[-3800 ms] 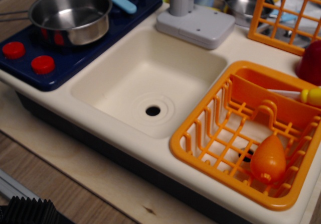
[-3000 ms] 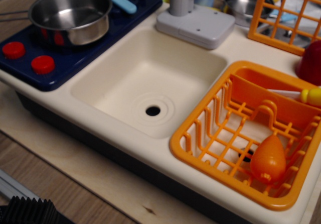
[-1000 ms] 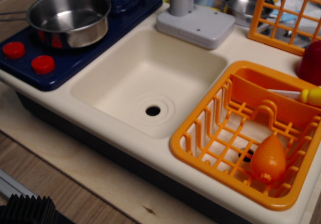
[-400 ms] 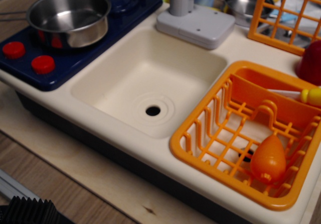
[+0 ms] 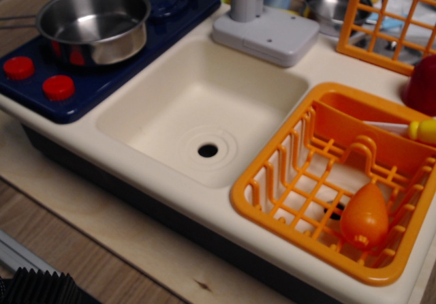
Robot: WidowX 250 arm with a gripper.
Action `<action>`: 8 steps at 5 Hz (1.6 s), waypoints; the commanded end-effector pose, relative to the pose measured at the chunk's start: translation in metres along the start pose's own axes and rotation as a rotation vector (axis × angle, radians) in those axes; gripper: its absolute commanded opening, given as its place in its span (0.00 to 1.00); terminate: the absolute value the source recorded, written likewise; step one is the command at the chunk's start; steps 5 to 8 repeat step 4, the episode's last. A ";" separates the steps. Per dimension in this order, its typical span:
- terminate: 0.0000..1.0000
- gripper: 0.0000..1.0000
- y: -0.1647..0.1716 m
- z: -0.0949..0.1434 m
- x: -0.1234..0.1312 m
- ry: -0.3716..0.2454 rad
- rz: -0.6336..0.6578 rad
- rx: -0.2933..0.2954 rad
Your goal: Put spoon into pan
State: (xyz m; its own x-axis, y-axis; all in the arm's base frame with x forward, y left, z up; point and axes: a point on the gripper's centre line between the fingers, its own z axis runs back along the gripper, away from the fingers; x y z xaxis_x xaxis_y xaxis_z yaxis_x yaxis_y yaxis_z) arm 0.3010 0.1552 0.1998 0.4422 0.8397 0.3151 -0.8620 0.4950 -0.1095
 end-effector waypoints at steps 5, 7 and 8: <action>1.00 1.00 0.027 0.013 -0.048 -0.014 0.145 -0.126; 1.00 1.00 0.027 0.013 -0.048 -0.014 0.145 -0.126; 1.00 1.00 0.027 0.013 -0.048 -0.014 0.145 -0.126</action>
